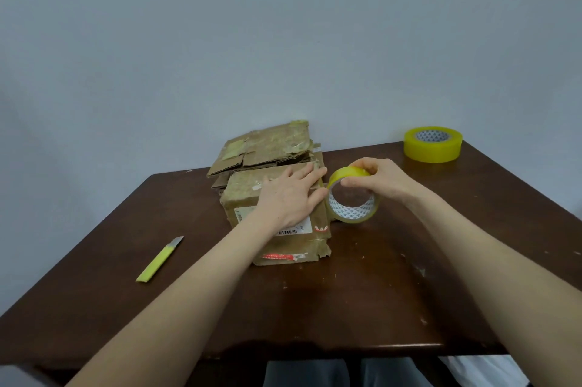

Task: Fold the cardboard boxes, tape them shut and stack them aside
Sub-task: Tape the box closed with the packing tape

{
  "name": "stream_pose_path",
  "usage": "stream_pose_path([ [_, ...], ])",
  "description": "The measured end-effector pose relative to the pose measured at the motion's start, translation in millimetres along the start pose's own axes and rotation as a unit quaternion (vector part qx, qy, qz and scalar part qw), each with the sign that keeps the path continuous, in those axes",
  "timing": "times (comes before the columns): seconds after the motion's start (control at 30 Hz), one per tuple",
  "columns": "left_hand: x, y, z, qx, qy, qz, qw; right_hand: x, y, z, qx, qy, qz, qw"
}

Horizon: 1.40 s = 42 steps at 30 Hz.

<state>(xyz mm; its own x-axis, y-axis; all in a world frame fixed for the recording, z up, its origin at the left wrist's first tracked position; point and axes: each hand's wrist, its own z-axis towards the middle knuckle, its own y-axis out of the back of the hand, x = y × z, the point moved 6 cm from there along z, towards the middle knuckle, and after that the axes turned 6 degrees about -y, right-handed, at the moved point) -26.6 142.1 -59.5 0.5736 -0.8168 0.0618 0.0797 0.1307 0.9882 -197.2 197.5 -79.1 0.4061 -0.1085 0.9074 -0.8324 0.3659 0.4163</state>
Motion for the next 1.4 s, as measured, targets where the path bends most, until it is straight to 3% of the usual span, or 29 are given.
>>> stream_pose_path([
  [0.27,16,0,-6,-0.011,0.007,0.010,1.000,3,-4,-4,-0.002,0.013,0.041,0.999],
  [0.6,38,3,-17,0.013,-0.007,0.041,0.999,-9,-11,-5,-0.001,0.013,-0.096,0.995],
  [0.77,49,-5,-16,0.020,-0.015,0.049,0.998,-3,-25,-2,0.017,-0.010,-0.002,1.000],
  [0.93,63,-6,-14,0.008,-0.025,0.026,0.999,5,-35,-3,0.037,-0.018,-0.030,0.999],
  [1.2,65,1,-31,-0.104,-0.009,0.013,0.994,24,-61,-3,0.000,-0.005,-0.011,1.000],
  [1.4,67,11,-76,-0.292,0.080,-0.040,0.952,35,-70,-7,-0.038,0.001,-0.032,0.999],
])
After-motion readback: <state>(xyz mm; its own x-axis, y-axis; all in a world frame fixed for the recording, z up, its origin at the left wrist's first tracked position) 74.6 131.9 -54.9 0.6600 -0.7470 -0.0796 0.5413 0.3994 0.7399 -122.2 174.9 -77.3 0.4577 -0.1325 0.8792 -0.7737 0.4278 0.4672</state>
